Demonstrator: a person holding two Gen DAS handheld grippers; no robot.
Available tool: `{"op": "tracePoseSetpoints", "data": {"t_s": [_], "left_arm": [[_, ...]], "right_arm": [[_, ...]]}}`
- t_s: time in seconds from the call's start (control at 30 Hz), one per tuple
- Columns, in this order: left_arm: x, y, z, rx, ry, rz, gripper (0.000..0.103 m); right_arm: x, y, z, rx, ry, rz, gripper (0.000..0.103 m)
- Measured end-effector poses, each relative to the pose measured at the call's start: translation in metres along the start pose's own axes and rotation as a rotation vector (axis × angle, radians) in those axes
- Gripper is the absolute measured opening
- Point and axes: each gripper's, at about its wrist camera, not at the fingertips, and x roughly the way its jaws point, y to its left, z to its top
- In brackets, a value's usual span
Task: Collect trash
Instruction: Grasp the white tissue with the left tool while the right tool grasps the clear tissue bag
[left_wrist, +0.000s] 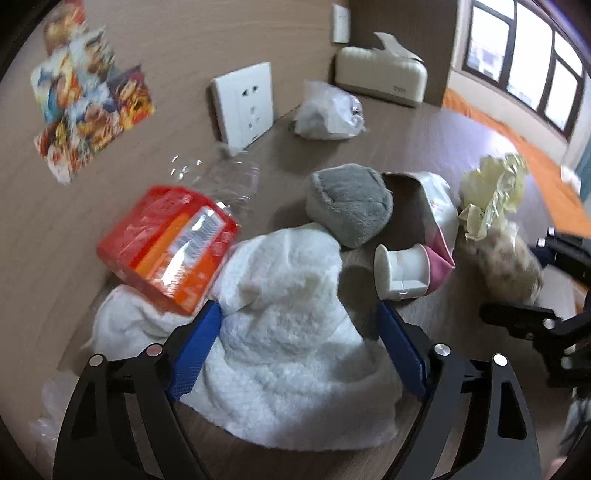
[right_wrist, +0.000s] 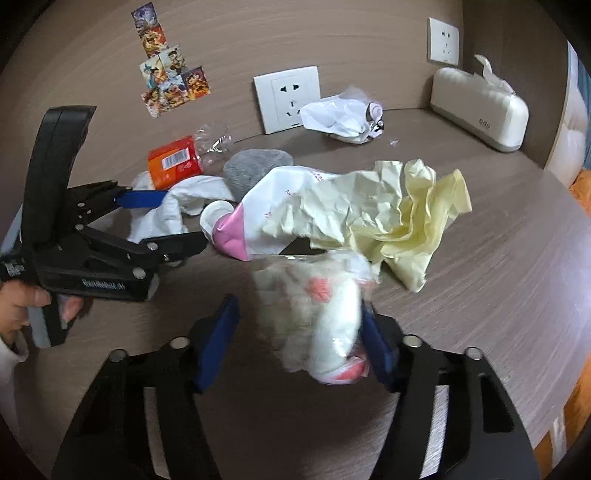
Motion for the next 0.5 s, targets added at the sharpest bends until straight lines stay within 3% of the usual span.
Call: {"op": "tracePoseSetpoints", "data": {"t_s": [0.03,0.1,0.13,0.2,0.37,0.5], "left_arm": [[0.0,-0.001,0.0,-0.001,-0.001,0.003,0.071],[-0.007,0.0,-0.002,-0.025,-0.004,0.028,0.015],[-0.01,0.001,-0.004,-0.041,0.001,0.03,0.009],[-0.025,0.005,-0.009,-0.103,-0.01,-0.005,0.008],[-0.078,-0.003,-0.009,-0.174,-0.09,0.001,0.008],[-0.111,-0.019,-0.003,-0.181,-0.138,-0.011,0.008]], "right_arm": [[0.0,0.0,0.0,0.004,0.002,0.002,0.051],[-0.004,0.001,0.0,0.012,0.006,0.007,0.051],[-0.008,0.003,0.0,0.012,0.0,0.006,0.051],[-0.019,0.004,0.002,0.01,-0.006,0.017,0.051],[-0.054,0.007,0.007,0.007,-0.041,0.028,0.051],[-0.089,0.004,0.011,0.033,-0.092,0.043,0.051]]}}
